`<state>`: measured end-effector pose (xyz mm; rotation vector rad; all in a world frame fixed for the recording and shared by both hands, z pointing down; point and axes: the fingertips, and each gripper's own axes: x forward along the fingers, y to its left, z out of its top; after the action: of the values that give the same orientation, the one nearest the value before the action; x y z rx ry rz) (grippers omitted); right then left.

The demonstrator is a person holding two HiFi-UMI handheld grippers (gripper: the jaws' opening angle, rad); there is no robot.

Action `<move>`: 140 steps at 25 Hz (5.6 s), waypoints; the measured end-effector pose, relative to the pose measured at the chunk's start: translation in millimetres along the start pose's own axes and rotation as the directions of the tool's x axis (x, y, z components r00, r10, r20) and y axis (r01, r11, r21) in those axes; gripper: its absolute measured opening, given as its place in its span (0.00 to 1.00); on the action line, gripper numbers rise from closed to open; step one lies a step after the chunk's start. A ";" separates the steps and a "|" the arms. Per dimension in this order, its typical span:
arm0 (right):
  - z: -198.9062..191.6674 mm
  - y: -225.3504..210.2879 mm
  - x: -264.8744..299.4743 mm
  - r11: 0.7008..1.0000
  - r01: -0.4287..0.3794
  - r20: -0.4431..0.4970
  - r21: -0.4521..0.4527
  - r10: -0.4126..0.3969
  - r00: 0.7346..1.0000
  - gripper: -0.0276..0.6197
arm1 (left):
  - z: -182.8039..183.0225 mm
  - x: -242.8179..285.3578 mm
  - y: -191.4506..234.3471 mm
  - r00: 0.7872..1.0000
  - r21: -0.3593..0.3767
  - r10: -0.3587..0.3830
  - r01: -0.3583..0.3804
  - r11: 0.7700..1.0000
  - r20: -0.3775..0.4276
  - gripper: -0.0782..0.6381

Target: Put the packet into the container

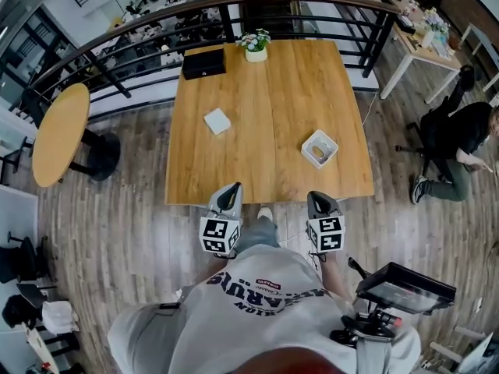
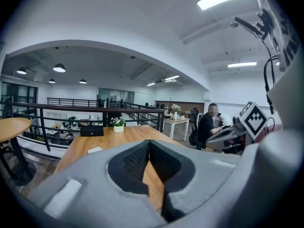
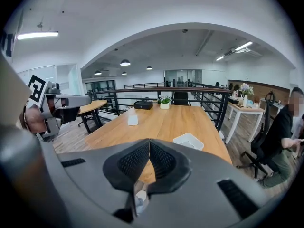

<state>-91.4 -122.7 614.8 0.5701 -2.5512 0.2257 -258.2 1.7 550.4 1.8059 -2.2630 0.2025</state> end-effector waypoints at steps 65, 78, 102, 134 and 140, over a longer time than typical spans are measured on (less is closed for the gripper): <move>57.0 -156.7 17.1 0.969 0.219 -0.103 0.113 -0.208 0.973 0.06 | -105.6 280.1 279.1 0.403 0.341 0.141 0.481 0.808 -0.904 0.94; -3.3 -151.5 -20.2 0.918 0.338 -0.225 0.207 -0.291 0.930 0.06 | -203.9 335.0 349.4 0.306 0.270 0.151 0.393 0.879 -0.940 0.94; 13.8 -151.5 -1.7 0.937 0.294 -0.163 0.186 -0.266 0.950 0.06 | -197.8 293.7 330.7 0.202 0.254 0.171 0.526 0.812 -0.964 0.61; 27.2 -158.3 7.4 0.955 0.290 -0.133 0.055 -0.281 0.950 0.06 | -6.0 240.7 294.5 0.450 0.471 0.295 0.882 0.000 -0.843 0.61; 21.8 -159.3 2.8 0.950 0.304 -0.134 0.067 -0.293 0.947 0.06 | -6.1 253.4 286.1 0.445 0.464 0.304 0.886 -0.011 -0.842 0.61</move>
<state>-33.6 -272.5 605.4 0.9372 -2.3077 0.2553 -588.8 -169.9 636.2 1.8200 -0.4644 2.4514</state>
